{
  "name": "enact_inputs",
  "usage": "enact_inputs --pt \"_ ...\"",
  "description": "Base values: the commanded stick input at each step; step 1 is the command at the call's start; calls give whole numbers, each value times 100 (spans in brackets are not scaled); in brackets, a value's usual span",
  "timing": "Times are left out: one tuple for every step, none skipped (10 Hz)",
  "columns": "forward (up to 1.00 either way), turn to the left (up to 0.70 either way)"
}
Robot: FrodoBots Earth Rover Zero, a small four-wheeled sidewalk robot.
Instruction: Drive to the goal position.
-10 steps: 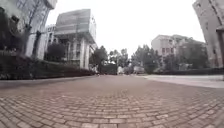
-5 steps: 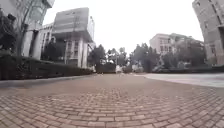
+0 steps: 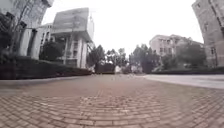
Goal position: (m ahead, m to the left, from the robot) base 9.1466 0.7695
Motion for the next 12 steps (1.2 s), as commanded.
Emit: enact_inputs --pt "70 0" --pt "70 0" --pt "70 0" --pt "70 0" --pt "70 0" --pt "70 0" --pt "70 0" --pt "70 0" --pt "70 0" --pt "70 0" --pt "70 0" --pt "70 0"
